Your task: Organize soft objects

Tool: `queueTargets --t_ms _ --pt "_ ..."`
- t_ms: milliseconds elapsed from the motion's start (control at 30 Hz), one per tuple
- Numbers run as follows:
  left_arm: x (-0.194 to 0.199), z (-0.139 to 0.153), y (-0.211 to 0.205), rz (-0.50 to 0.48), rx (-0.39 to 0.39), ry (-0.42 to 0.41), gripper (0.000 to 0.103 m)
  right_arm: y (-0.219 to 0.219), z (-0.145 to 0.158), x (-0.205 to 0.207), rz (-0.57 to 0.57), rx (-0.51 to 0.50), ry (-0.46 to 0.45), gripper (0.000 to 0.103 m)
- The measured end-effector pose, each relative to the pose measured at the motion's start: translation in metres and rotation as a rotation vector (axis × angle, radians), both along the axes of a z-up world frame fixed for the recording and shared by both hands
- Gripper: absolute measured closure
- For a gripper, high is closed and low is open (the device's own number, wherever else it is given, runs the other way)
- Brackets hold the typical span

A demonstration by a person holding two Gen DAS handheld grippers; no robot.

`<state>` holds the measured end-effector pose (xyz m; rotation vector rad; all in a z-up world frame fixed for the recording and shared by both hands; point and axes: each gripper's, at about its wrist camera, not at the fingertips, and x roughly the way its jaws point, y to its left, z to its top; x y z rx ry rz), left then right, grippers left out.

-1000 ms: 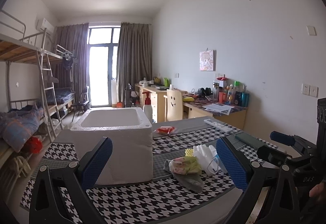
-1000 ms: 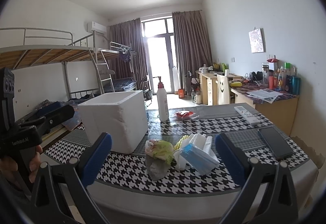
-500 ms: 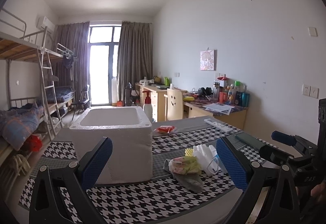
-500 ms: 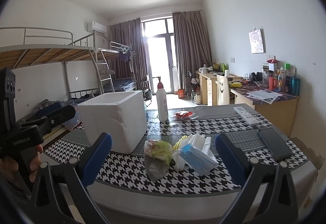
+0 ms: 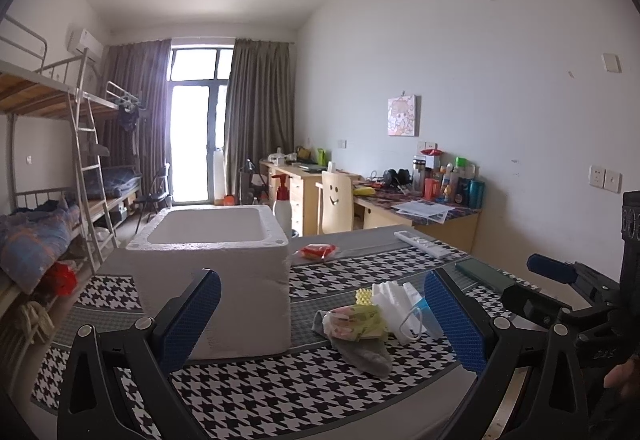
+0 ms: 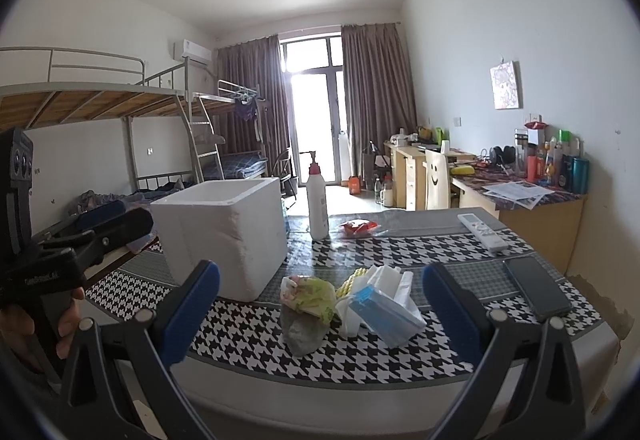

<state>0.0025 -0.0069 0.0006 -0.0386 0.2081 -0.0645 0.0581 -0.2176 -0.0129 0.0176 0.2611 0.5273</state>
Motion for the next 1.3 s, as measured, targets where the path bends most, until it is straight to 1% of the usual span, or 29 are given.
queueTargets --t_ms 233,433,600,700,867,1300 --pt "0.001 0.001 0.003 -0.007 0.001 0.004 0.001 -0.003 0.001 0.006 -0.007 -0.003 0.003 0.001" --pt "0.005 -0.001 0.005 0.001 -0.001 0.026 0.001 -0.003 -0.001 0.012 0.004 -0.018 0.010 0.001" --pt "0.011 -0.004 0.000 -0.018 0.005 0.047 0.001 -0.003 -0.006 0.019 0.002 -0.036 0.019 0.001" --pt "0.018 -0.007 -0.005 -0.023 0.016 0.070 0.001 -0.005 -0.009 0.024 -0.003 -0.040 0.030 0.001" --pt "0.032 -0.015 -0.010 -0.029 0.011 0.115 0.001 -0.008 -0.015 0.035 -0.015 -0.048 0.053 0.001" --pt "0.067 -0.029 -0.022 -0.034 0.008 0.192 0.001 -0.016 -0.029 0.057 -0.035 -0.063 0.104 0.001"
